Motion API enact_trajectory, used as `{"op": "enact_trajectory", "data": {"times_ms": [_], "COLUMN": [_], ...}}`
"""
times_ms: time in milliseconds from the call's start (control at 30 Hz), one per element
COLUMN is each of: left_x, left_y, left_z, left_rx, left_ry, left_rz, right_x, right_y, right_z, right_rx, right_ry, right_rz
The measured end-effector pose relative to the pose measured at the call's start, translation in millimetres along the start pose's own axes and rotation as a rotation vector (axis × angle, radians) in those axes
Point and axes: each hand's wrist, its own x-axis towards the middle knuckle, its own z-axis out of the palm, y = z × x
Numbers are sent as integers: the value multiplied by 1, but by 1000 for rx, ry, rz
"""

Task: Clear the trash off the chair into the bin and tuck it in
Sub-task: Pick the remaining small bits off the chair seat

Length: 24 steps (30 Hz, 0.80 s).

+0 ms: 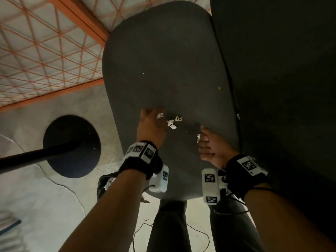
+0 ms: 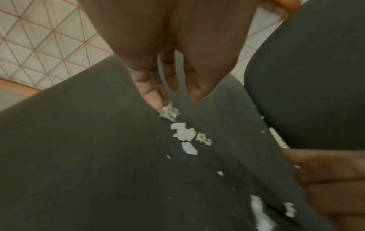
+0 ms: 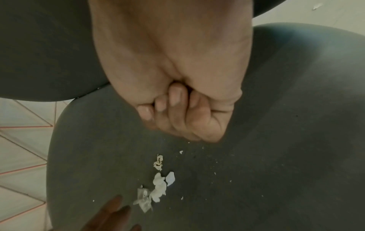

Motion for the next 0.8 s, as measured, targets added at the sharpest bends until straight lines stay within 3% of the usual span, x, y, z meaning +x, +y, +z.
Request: {"op": "enact_trajectory", "data": {"times_ms": [167, 300, 600, 667, 800], "left_x": [33, 26, 41, 41, 39], "left_y": [0, 4, 0, -2, -6], "left_z": [21, 44, 34, 34, 29], "left_rx": [83, 173, 404, 366, 164], "left_ry": [-156, -232, -294, -308, -265], "left_rz": [-22, 125, 534, 522, 332], "right_x": [3, 1, 8, 8, 9], "right_y": [5, 20, 48, 49, 45], "right_z": [0, -3, -2, 7, 17], "right_rx": [12, 108, 184, 197, 168], "right_ry": [56, 106, 207, 216, 233], "right_rz": [-35, -55, -46, -44, -51]}}
